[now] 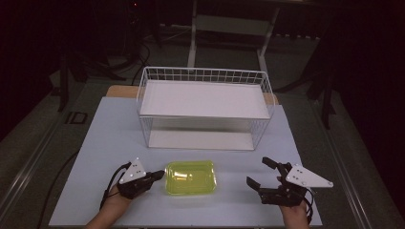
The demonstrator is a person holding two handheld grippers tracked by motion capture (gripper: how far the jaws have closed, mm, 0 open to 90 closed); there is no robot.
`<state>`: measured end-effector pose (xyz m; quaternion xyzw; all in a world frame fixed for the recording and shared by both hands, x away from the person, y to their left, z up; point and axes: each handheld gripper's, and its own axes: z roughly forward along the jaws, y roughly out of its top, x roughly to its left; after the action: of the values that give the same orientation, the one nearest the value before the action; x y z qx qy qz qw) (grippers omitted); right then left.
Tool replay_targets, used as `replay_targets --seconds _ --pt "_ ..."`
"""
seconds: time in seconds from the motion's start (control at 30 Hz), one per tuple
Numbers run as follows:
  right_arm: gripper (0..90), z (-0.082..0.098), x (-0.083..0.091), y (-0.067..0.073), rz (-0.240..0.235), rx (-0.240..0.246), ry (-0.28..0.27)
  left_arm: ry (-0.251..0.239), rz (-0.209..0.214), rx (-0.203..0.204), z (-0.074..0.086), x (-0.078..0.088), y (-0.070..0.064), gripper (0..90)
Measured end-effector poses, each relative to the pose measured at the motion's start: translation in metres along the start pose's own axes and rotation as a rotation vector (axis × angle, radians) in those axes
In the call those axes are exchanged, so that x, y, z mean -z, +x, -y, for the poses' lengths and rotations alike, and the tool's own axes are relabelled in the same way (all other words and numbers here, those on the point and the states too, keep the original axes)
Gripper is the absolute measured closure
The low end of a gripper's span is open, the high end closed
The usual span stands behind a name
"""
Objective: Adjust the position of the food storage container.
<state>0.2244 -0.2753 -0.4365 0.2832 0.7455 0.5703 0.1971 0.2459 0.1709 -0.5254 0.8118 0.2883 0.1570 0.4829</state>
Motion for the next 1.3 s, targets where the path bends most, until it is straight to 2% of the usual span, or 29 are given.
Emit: replay_targets --seconds 0.47,0.63,0.7,0.8,1.13,1.27,1.3 --pt "14.0 0.001 -0.001 -0.001 -0.008 0.000 0.008 0.001 0.036 -0.009 -0.011 -0.023 -0.011 90.0" --pt "14.4 0.002 -0.001 -0.001 -0.006 -0.004 0.011 -0.005 0.055 0.004 -0.014 -0.031 -0.015 90.0" --pt "14.4 0.002 -0.001 -0.001 0.002 0.011 0.011 -0.007 0.059 0.002 -0.015 -0.033 -0.016 90.0" --pt "14.4 0.003 -0.002 -0.001 -0.012 0.020 0.017 -0.007 0.064 0.007 -0.017 -0.036 -0.017 90.0" --pt "14.4 0.003 -0.002 -0.001 -0.005 0.024 0.013 -0.007 0.095 0.002 -0.022 -0.055 -0.027 90.0" --pt "14.4 0.003 -0.001 -0.002 -0.003 0.018 0.013 -0.014 0.099 0.012 -0.024 -0.056 -0.028 89.9" --pt "14.4 0.003 -0.001 -0.002 0.000 0.020 0.015 -0.017 0.095 0.002 -0.026 -0.055 -0.028 89.8"
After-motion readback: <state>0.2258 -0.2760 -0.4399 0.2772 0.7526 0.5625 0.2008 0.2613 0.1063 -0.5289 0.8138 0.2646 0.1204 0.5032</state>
